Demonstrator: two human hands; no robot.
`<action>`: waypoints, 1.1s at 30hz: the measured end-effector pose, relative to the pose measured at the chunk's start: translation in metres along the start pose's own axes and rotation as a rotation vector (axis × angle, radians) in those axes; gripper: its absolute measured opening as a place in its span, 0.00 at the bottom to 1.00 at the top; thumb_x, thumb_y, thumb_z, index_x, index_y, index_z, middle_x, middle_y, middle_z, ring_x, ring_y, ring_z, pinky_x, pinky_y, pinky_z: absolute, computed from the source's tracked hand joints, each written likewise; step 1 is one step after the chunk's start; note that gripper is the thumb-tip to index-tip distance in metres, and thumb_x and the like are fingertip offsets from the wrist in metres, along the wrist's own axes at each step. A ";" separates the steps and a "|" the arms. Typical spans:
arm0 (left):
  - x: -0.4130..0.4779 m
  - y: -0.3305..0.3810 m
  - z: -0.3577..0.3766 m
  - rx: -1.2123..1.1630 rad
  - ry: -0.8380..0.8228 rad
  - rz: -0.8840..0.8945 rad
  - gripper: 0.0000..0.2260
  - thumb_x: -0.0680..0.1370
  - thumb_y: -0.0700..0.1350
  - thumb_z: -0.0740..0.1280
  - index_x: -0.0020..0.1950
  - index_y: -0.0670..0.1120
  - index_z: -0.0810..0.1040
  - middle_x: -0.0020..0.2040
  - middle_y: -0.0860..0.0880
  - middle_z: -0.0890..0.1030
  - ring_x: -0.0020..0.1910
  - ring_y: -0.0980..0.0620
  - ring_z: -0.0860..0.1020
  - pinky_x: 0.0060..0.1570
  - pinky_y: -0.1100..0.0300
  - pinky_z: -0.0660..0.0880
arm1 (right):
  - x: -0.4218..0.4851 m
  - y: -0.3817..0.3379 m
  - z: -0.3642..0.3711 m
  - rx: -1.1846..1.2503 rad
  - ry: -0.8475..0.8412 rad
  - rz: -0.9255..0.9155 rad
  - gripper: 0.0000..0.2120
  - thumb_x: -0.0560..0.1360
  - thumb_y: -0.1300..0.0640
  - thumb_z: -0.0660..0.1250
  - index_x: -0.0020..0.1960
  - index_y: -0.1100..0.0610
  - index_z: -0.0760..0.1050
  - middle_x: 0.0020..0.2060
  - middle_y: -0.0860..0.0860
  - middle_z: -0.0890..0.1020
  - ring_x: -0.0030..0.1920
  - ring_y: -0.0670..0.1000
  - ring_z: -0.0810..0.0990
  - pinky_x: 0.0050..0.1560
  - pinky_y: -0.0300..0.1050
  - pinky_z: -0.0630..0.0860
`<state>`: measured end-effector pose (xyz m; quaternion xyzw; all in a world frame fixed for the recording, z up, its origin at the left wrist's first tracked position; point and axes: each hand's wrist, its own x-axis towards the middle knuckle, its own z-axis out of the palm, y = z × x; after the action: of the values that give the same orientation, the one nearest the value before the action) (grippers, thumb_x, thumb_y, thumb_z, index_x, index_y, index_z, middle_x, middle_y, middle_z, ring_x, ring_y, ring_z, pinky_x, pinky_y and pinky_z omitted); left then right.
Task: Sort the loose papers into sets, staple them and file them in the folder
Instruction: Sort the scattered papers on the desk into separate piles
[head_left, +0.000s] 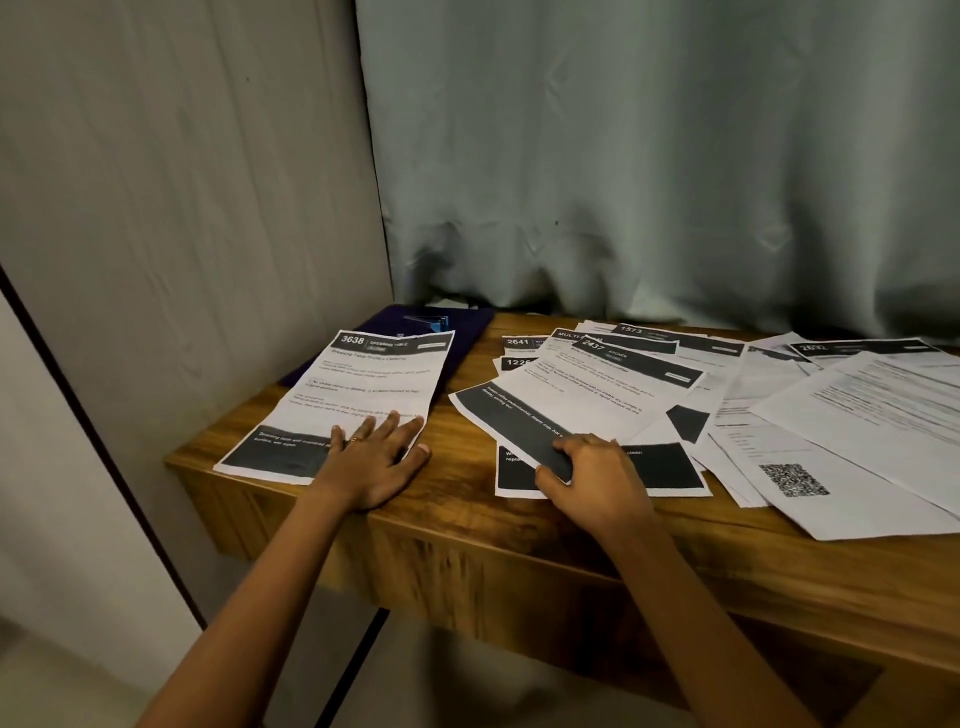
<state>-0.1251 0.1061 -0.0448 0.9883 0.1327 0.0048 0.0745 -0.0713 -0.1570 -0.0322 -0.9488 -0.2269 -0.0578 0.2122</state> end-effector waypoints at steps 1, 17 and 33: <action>0.000 -0.001 -0.001 -0.002 0.001 0.001 0.27 0.80 0.65 0.45 0.77 0.60 0.47 0.79 0.51 0.48 0.78 0.47 0.46 0.72 0.39 0.38 | -0.001 -0.001 -0.001 0.000 0.000 -0.008 0.24 0.78 0.46 0.61 0.70 0.55 0.69 0.66 0.54 0.74 0.65 0.53 0.71 0.70 0.51 0.66; -0.023 0.068 -0.018 -0.190 0.252 0.331 0.41 0.66 0.78 0.37 0.76 0.63 0.46 0.79 0.54 0.47 0.77 0.54 0.45 0.72 0.51 0.37 | -0.031 0.018 -0.017 0.060 0.186 -0.157 0.12 0.82 0.56 0.57 0.62 0.52 0.75 0.58 0.49 0.80 0.56 0.49 0.78 0.55 0.42 0.75; -0.039 0.111 0.026 -0.036 0.041 0.348 0.47 0.61 0.79 0.30 0.77 0.62 0.48 0.79 0.55 0.50 0.77 0.53 0.48 0.74 0.50 0.41 | -0.045 0.052 -0.037 0.329 0.408 0.068 0.12 0.78 0.51 0.64 0.58 0.56 0.79 0.53 0.52 0.81 0.54 0.48 0.76 0.50 0.35 0.71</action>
<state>-0.1328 -0.0133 -0.0538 0.9946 -0.0389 0.0401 0.0875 -0.0876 -0.2334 -0.0274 -0.8772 -0.1536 -0.2030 0.4070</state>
